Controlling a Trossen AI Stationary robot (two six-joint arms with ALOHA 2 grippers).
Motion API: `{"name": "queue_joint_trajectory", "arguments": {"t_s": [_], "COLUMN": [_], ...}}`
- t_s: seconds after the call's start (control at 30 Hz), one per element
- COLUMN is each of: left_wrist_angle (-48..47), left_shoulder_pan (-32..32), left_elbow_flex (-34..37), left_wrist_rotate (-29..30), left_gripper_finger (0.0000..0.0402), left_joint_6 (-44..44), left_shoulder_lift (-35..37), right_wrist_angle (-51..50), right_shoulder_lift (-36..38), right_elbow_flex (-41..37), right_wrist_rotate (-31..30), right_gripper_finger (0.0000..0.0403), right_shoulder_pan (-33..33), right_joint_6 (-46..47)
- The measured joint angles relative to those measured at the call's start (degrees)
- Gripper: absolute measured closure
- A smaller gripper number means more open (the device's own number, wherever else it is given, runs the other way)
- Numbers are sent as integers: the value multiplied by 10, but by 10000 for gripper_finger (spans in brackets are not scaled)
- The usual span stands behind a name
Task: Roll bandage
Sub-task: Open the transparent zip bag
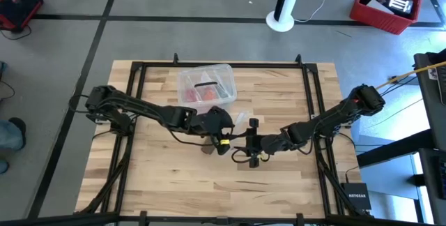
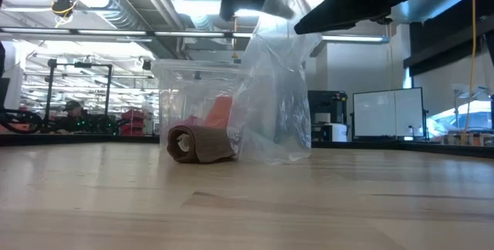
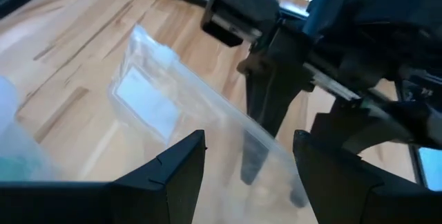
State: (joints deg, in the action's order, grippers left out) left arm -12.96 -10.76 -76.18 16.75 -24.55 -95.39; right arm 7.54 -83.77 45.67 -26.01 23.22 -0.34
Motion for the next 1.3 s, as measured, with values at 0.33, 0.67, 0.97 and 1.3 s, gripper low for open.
{"name": "queue_joint_trajectory", "arguments": {"t_s": [0.33,0.67,0.97,1.3], "left_wrist_angle": [3,-5,-34,-55], "left_shoulder_pan": [1,4,4,4], "left_elbow_flex": [0,0,0,0], "left_wrist_rotate": [3,7,22,29], "left_gripper_finger": [190,190,190,190], "left_joint_6": [10,20,23,27], "left_shoulder_lift": [-8,-8,-5,21], "right_wrist_angle": [0,-12,-17,-20], "right_shoulder_lift": [0,0,0,0], "right_elbow_flex": [0,0,0,18], "right_wrist_rotate": [0,1,1,1], "right_gripper_finger": [221,221,221,221], "right_shoulder_pan": [0,0,0,0], "right_joint_6": [0,0,-1,-21]}}
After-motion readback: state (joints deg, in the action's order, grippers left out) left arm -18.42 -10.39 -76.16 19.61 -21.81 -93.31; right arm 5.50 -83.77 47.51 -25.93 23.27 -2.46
